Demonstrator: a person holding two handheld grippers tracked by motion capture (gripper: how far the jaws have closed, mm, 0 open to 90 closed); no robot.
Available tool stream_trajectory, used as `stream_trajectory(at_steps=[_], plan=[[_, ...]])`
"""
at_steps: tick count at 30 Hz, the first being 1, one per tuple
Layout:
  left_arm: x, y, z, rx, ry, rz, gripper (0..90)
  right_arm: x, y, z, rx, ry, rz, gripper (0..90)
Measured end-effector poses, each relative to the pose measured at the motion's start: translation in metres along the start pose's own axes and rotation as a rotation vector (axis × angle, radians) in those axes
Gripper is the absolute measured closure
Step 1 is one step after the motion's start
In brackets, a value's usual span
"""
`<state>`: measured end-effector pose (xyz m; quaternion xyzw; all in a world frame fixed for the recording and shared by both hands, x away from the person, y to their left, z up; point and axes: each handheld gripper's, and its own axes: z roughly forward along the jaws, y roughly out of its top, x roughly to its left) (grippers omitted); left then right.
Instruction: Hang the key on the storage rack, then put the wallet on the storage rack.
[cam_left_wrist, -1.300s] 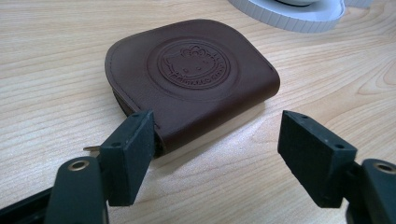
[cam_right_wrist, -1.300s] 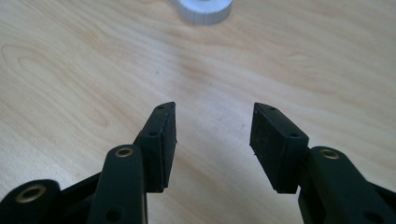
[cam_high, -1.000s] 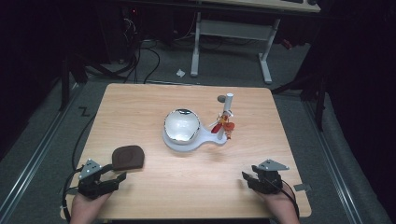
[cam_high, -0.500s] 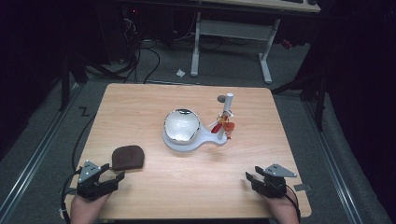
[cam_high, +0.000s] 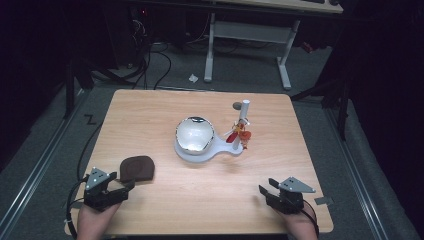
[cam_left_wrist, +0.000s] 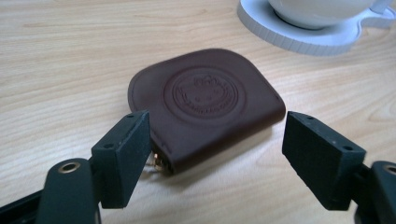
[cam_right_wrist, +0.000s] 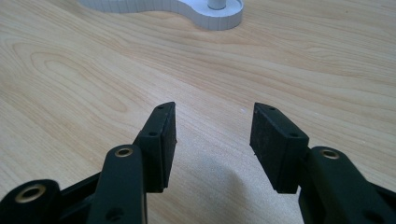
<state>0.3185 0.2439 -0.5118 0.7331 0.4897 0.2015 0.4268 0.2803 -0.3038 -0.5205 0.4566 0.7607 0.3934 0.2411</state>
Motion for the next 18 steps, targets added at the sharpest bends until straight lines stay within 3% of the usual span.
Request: stream_trajectory(at_steps=[5, 10, 12, 18], plan=[[0.01, 0.013, 0.011, 0.028, 0.015, -0.046, 21.8, -0.004, 0.0, -0.005, -0.015, 0.008, 0.026, 50.9], [0.027, 0.028, 0.02, 0.067, 0.053, -0.051, 26.4, -0.008, -0.004, -0.006, -0.009, 0.003, 0.044, 50.9], [0.034, 0.033, 0.024, 0.072, 0.073, -0.047, 33.3, -0.01, -0.005, -0.007, -0.009, -0.001, 0.052, 51.0], [0.056, 0.033, 0.038, 0.081, 0.032, -0.134, 48.6, -0.014, -0.006, -0.007, -0.004, -0.007, 0.068, 50.9]])
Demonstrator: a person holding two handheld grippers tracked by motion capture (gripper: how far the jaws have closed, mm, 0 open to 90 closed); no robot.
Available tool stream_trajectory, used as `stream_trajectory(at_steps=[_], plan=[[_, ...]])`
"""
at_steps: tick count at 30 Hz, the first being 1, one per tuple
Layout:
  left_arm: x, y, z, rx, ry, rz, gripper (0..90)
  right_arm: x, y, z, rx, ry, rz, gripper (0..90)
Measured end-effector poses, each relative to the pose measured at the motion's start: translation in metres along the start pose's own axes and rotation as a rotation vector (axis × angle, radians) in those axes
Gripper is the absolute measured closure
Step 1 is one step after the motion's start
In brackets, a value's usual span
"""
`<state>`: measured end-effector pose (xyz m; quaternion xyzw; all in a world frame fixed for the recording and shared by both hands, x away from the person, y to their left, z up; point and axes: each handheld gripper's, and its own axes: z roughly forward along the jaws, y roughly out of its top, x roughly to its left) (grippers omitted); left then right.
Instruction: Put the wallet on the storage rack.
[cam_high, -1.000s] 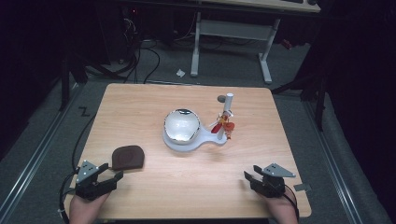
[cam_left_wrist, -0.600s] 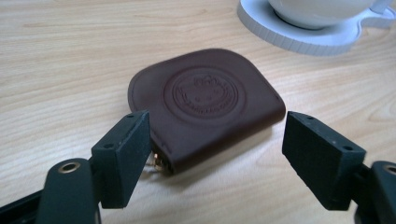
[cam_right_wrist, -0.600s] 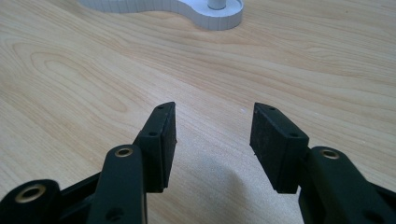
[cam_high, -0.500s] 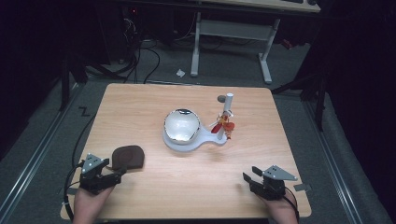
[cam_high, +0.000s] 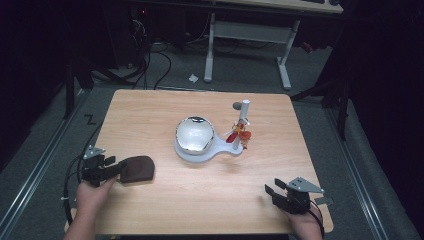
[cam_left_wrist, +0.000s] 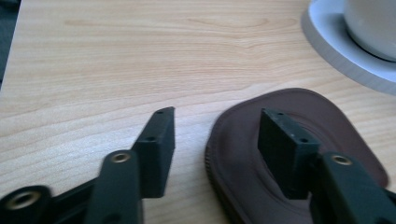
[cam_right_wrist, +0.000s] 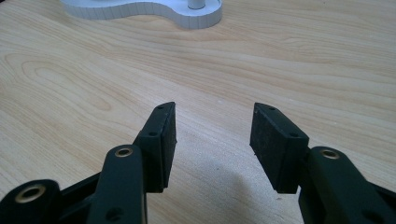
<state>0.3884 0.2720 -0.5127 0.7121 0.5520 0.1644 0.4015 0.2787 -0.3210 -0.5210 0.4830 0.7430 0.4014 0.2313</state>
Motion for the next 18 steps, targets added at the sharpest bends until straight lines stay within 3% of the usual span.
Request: stream_trajectory(at_steps=[4, 8, 10, 14, 18], plan=[[0.002, -0.005, 0.006, 0.007, -0.026, -0.003, 57.3, 0.001, 0.0, 0.002, 0.01, 0.009, -0.008, 50.9], [-0.002, -0.013, 0.002, -0.017, -0.054, -0.017, 69.6, 0.005, 0.001, 0.002, 0.004, 0.014, -0.03, 50.9], [-0.003, -0.017, 0.0, -0.019, -0.074, -0.036, 70.8, 0.006, 0.0, 0.0, 0.007, 0.017, -0.034, 51.0], [-0.002, -0.026, -0.003, -0.03, -0.133, -0.115, 71.1, 0.005, -0.001, -0.003, 0.001, 0.007, -0.029, 50.9], [-0.003, -0.036, -0.004, -0.063, -0.162, -0.144, 71.9, 0.002, -0.003, -0.004, 0.003, 0.004, -0.012, 50.9]])
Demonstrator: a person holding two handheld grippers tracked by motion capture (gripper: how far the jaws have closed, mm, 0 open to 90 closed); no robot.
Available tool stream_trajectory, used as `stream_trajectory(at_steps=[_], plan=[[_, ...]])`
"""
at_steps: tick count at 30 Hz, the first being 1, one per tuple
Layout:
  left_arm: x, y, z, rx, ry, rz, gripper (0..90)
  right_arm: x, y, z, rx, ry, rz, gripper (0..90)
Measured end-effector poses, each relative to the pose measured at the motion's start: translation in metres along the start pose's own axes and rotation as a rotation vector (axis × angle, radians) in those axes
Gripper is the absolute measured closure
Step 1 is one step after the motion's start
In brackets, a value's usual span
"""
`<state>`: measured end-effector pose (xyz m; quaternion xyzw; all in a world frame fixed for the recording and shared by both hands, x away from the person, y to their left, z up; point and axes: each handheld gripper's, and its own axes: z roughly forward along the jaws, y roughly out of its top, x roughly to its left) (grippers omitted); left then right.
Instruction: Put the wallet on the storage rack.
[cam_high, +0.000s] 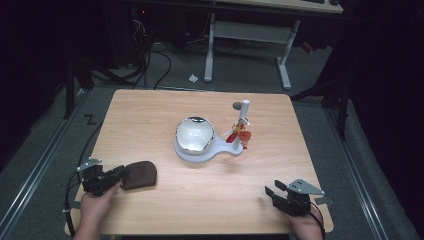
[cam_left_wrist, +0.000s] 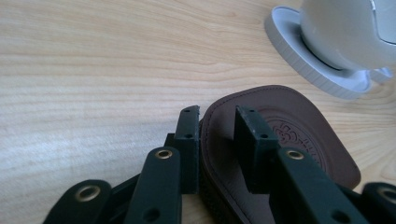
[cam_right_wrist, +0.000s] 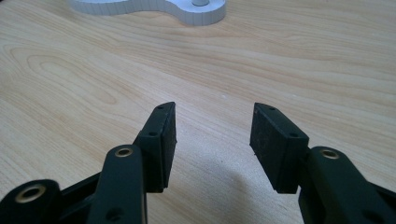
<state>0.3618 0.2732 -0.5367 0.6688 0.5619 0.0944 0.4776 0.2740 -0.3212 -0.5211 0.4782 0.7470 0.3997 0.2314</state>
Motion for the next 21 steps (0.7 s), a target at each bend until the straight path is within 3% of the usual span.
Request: stream_trajectory(at_steps=[7, 11, 17, 21], plan=[[0.0, -0.001, 0.0, -0.001, 0.004, 0.007, 75.2, -0.001, -0.001, 0.003, 0.012, -0.002, 0.007, 51.0], [-0.001, -0.002, -0.002, -0.004, 0.019, 0.026, 85.0, -0.001, -0.001, 0.003, 0.014, -0.006, 0.021, 51.1], [-0.007, -0.003, -0.005, -0.011, 0.04, 0.078, 86.9, -0.001, -0.001, 0.004, 0.013, -0.008, 0.024, 51.2], [-0.015, -0.003, -0.013, -0.054, 0.043, 0.115, 87.0, 0.0, -0.001, 0.003, 0.011, -0.012, 0.018, 51.2]])
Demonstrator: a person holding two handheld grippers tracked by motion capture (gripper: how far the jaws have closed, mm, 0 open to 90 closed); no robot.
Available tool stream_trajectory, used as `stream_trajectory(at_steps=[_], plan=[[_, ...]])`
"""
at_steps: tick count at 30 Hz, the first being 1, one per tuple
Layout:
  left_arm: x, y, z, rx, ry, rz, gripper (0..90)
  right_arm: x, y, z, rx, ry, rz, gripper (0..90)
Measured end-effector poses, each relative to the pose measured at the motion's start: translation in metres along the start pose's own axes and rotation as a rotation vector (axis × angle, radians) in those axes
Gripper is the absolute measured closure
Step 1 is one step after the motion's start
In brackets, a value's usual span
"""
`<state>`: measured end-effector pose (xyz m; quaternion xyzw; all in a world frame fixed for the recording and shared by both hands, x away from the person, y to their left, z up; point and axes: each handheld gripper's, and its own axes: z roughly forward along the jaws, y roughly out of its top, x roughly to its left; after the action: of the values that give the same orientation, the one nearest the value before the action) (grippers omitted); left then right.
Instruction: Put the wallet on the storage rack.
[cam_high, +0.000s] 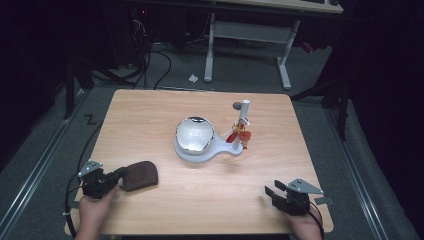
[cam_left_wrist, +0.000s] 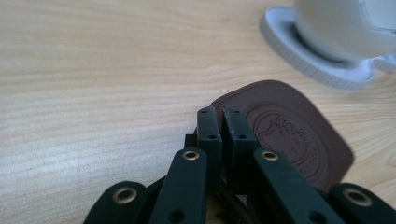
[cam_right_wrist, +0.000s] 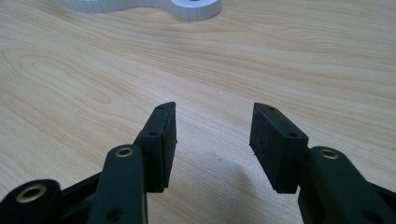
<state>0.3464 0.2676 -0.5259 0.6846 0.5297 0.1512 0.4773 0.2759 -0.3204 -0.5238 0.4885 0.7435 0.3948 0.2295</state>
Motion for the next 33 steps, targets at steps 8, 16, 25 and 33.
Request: stream_trajectory(at_steps=[8, 16, 25, 33], plan=[[-0.024, 0.008, -0.018, -0.112, 0.031, 0.084, 87.3, -0.002, -0.001, -0.001, -0.005, -0.006, -0.004, 51.8], [-0.041, 0.013, -0.025, -0.16, 0.034, 0.145, 87.4, -0.002, 0.0, 0.0, -0.009, -0.008, -0.001, 51.9], [-0.056, 0.02, -0.032, -0.199, 0.014, 0.195, 87.4, -0.003, -0.001, 0.001, -0.004, -0.014, -0.001, 51.9], [-0.068, 0.028, -0.03, -0.221, 0.001, 0.209, 87.5, -0.004, -0.002, 0.002, 0.0, -0.02, 0.0, 51.8]])
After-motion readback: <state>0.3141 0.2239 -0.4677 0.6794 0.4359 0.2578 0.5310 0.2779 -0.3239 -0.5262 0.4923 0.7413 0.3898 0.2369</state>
